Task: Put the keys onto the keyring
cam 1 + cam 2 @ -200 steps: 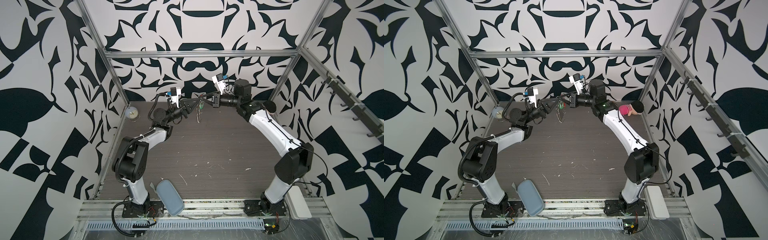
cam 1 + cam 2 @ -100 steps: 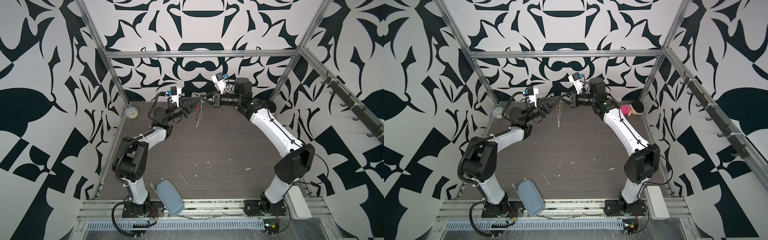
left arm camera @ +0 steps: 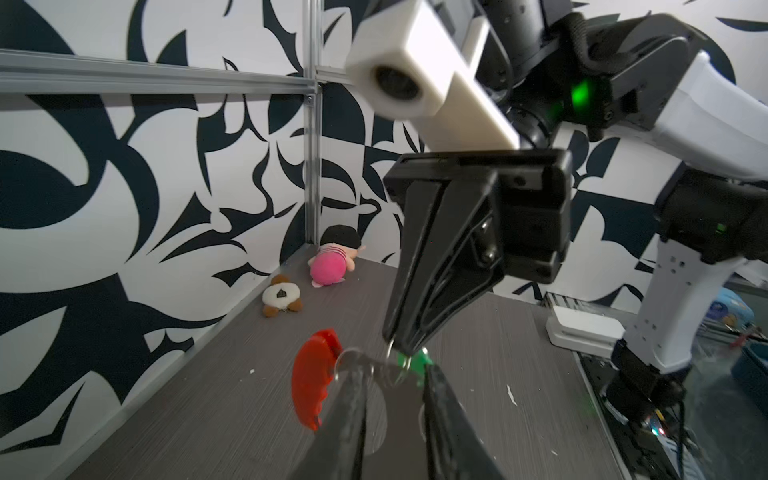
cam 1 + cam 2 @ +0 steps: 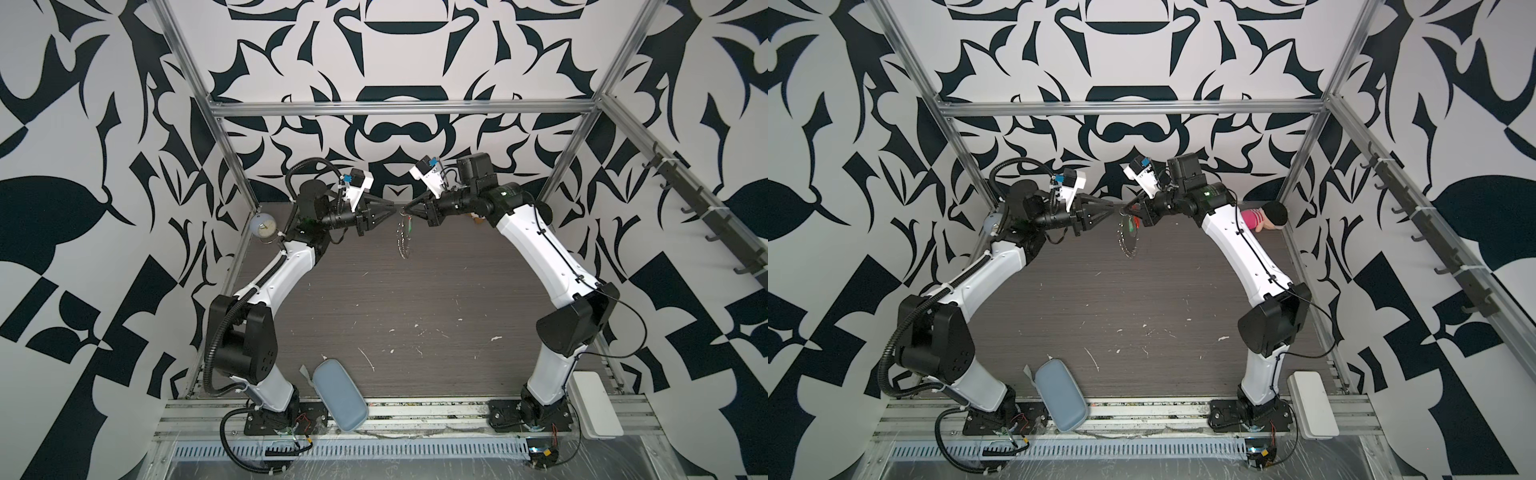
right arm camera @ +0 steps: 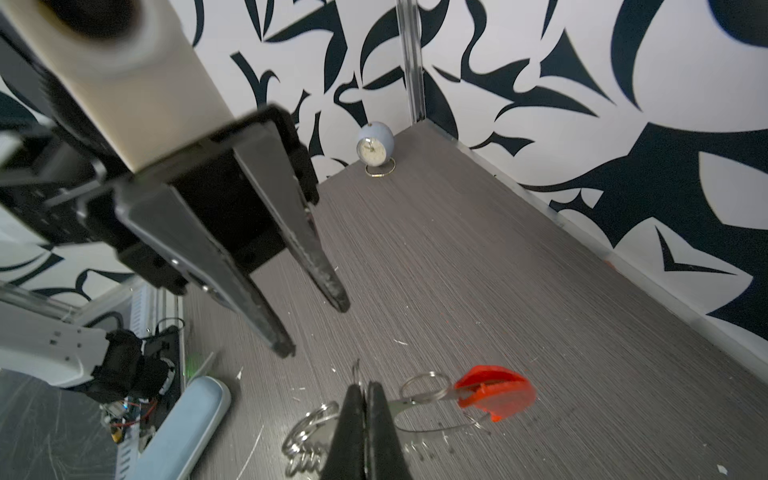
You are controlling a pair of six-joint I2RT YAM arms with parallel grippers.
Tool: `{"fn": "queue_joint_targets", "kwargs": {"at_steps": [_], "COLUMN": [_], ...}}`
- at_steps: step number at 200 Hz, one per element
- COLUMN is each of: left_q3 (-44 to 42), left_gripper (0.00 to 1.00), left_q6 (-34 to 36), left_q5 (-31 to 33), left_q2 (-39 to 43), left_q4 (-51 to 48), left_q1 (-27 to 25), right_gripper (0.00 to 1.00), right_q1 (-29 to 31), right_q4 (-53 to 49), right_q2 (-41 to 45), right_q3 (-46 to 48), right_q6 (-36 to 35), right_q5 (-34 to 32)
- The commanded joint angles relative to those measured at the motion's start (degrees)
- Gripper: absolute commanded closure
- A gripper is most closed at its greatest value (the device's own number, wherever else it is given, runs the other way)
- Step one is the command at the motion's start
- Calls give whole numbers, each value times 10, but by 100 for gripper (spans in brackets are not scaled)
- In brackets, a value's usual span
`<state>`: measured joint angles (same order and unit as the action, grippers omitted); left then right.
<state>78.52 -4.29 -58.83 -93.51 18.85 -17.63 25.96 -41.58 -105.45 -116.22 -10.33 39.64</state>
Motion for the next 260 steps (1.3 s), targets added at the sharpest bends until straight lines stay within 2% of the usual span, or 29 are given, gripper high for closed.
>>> {"fn": "queue_joint_targets", "kwargs": {"at_steps": [1,95,143,203,260], "left_q3": [37,53,49,58,60], "left_gripper": [75,75,75,76,85], "left_q6": [69,85,108,104,100], "left_q5": [-57,-66,-74,-85,-96], "left_q2": [-22,-33,-25,-33,-37], "left_q4": [-128,-169,-207,-210,-214], "left_q1": [0,9,23,23,23], "right_gripper": [100,100,100,100,100], "right_q1": [13,23,26,39,42], "right_q4": [2,25,25,15,17], "right_q2": [13,32,31,20,21], "right_q3": [-26,1,-4,-21,-25], "right_q6": [-48,-44,-41,-41,-37], "right_q5": [0,-2,2,-4,-8]}}
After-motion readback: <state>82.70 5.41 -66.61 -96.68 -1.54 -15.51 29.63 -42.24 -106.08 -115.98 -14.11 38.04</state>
